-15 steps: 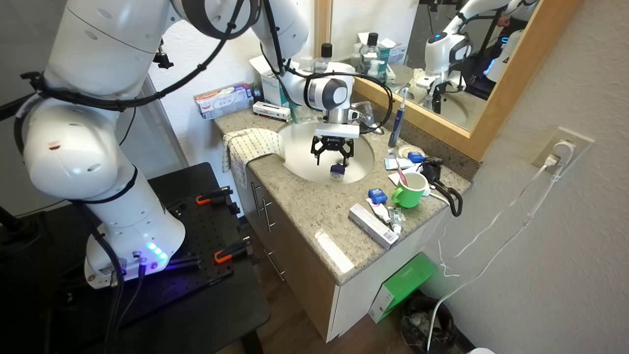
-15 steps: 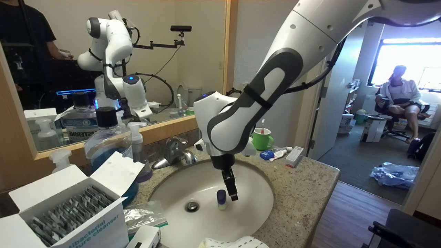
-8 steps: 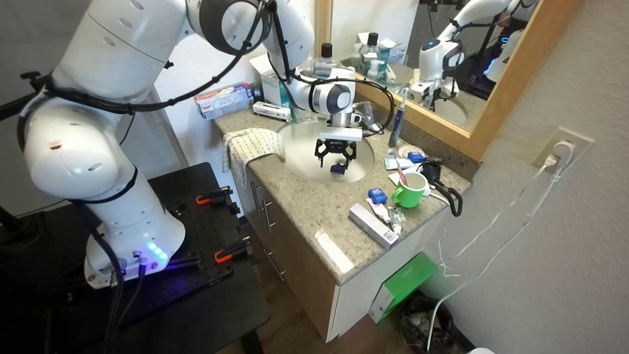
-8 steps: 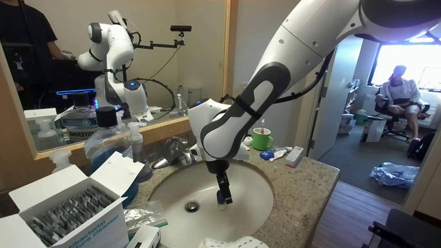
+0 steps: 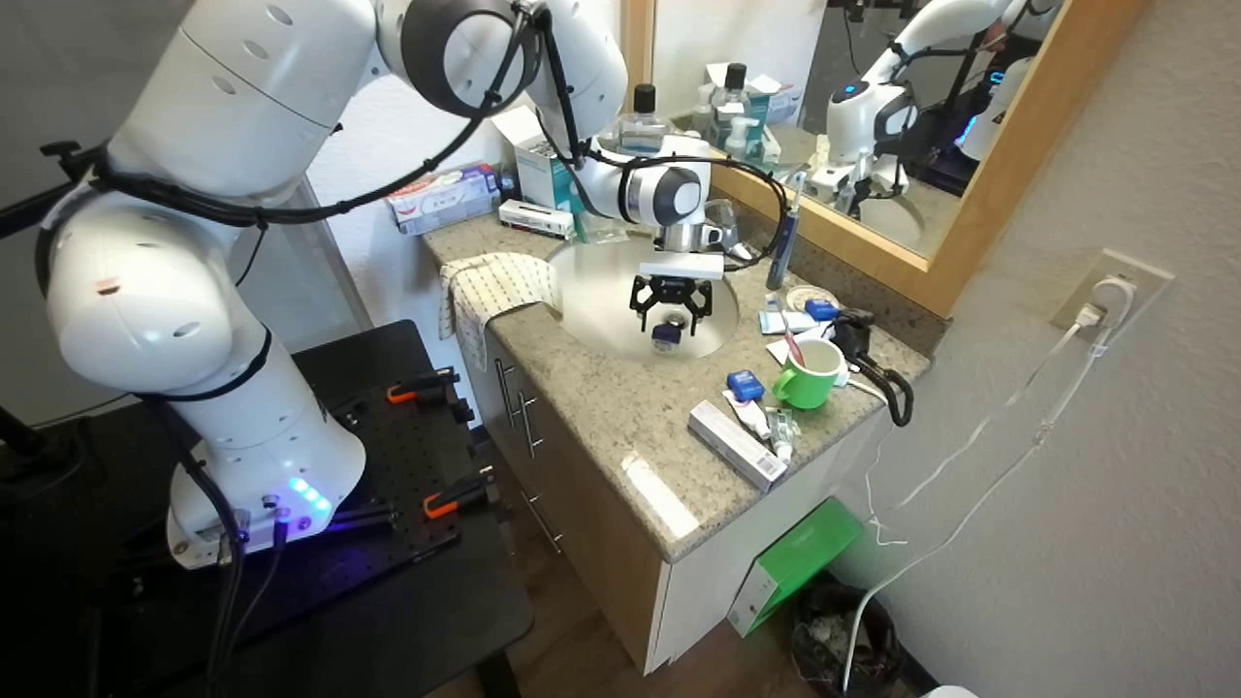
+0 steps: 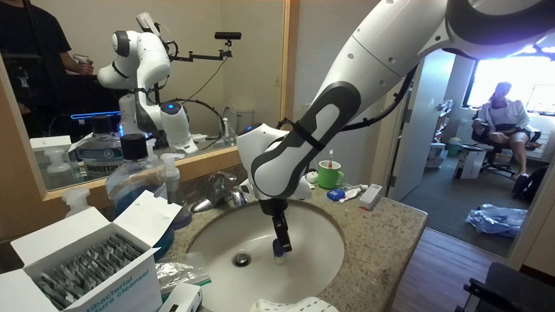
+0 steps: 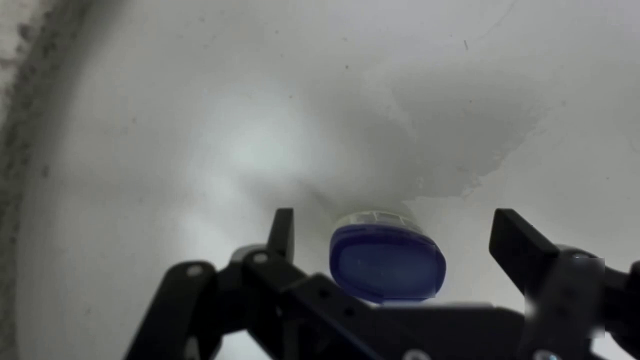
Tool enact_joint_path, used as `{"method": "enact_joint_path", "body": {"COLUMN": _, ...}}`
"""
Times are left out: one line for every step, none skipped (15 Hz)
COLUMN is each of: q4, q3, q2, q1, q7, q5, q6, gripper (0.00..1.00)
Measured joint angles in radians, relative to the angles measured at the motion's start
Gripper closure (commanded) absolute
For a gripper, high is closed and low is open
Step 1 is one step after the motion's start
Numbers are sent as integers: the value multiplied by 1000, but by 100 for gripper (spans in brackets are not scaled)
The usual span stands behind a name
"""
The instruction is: Remove the Vaseline from the sink and place it on the right side of the counter
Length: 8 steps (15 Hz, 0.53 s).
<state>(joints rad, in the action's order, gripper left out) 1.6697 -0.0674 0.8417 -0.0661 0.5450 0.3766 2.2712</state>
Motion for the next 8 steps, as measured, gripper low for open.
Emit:
{"method": "enact_joint_path", "body": {"q4": 1, "q3": 0, "q2": -1, "q1": 0, "q7": 0, "q5": 0, "q6": 2, "gripper": 0}}
{"method": "enact_joint_path", "body": {"q4": 5, "q3": 1, "q2": -3, "q1": 0, "q7": -1, "q5": 1, "q6": 6, "gripper": 0}}
{"method": "enact_joint_path", "body": {"q4": 10, "q3": 3, "q2": -7, "q1": 0, "q7": -3, "q5": 1, "q6": 10, "gripper": 0}}
{"method": "enact_joint_path", "body": {"q4": 16, "q3": 6, "q2": -10, "q1": 1, "q7": -6, "q5": 1, "q6": 15, "gripper": 0}}
{"method": "enact_joint_path", "body": {"q4": 23, "q3": 11, "q2": -13, "q1": 2, "q7": -9, "q5": 0, "q6": 20, "gripper": 0}}
{"method": "enact_joint_path", "body": {"q4": 29, "q3": 14, "q2": -13, "q1": 7, "q7": -17, "q5": 0, "q6": 23, "gripper": 0}}
{"method": "enact_joint_path", "body": {"q4": 33, "q3": 17, "q2": -12, "q1": 12, "q7": -21, "q5": 0, "q6": 24, "gripper": 0}}
{"method": "enact_joint_path", "body": {"q4": 38, "q3": 18, "q2": -11, "q1": 20, "q7": -21, "q5": -1, "q6": 24, "gripper": 0}}
